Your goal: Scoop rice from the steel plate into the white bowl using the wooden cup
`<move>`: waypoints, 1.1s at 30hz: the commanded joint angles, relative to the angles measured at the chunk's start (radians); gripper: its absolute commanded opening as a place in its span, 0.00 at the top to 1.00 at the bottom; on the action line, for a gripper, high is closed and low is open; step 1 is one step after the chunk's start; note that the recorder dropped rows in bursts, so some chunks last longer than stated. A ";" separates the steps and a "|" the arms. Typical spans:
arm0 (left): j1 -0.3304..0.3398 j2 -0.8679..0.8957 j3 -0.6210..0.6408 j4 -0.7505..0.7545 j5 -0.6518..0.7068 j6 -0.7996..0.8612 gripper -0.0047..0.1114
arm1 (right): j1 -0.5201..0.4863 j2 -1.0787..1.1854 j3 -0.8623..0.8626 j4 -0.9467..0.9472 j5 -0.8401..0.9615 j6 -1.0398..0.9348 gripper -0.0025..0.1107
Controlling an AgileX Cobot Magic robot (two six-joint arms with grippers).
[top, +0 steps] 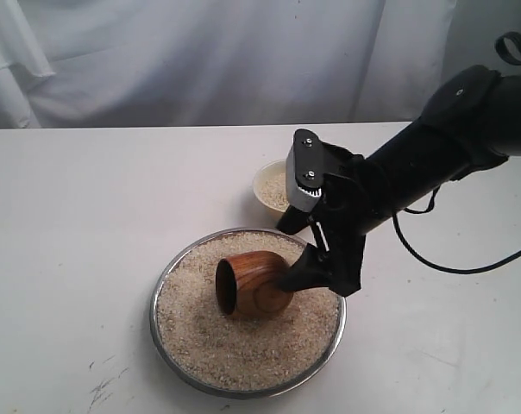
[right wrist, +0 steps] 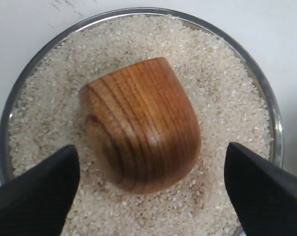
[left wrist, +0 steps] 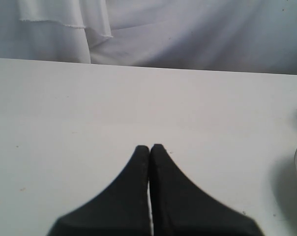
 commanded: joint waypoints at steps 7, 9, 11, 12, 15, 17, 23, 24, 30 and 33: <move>-0.003 -0.004 0.005 0.001 -0.013 0.001 0.96 | 0.056 -0.004 -0.008 0.014 -0.051 0.077 0.32; -0.003 -0.004 0.005 0.001 -0.013 0.001 0.96 | 0.058 -0.004 -0.008 0.017 -0.032 0.077 0.29; -0.003 -0.004 0.005 0.001 -0.013 0.001 0.96 | 0.058 -0.004 -0.008 0.017 -0.024 0.094 0.26; -0.003 -0.004 0.005 0.001 -0.013 0.001 0.96 | 0.058 -0.004 -0.008 0.017 -0.016 0.094 0.25; -0.003 -0.004 0.005 0.001 -0.013 0.001 0.96 | 0.057 -0.004 -0.008 0.015 -0.016 0.088 0.25; -0.003 -0.004 0.005 0.001 -0.013 0.001 0.96 | 0.057 0.018 -0.008 0.017 -0.019 0.056 0.25; -0.003 -0.004 0.005 0.001 -0.013 0.001 0.96 | 0.055 0.106 -0.051 0.007 -0.026 -0.056 0.25; -0.003 -0.004 0.005 0.001 -0.013 0.001 0.96 | 0.055 0.109 -0.068 0.007 -0.036 -0.075 0.25; -0.003 -0.004 0.005 0.001 -0.013 0.001 0.96 | 0.083 0.123 -0.083 -0.036 -0.070 -0.126 0.25; -0.003 -0.004 0.005 0.001 -0.013 0.001 0.96 | 0.100 0.143 -0.083 -0.096 -0.106 -0.044 0.25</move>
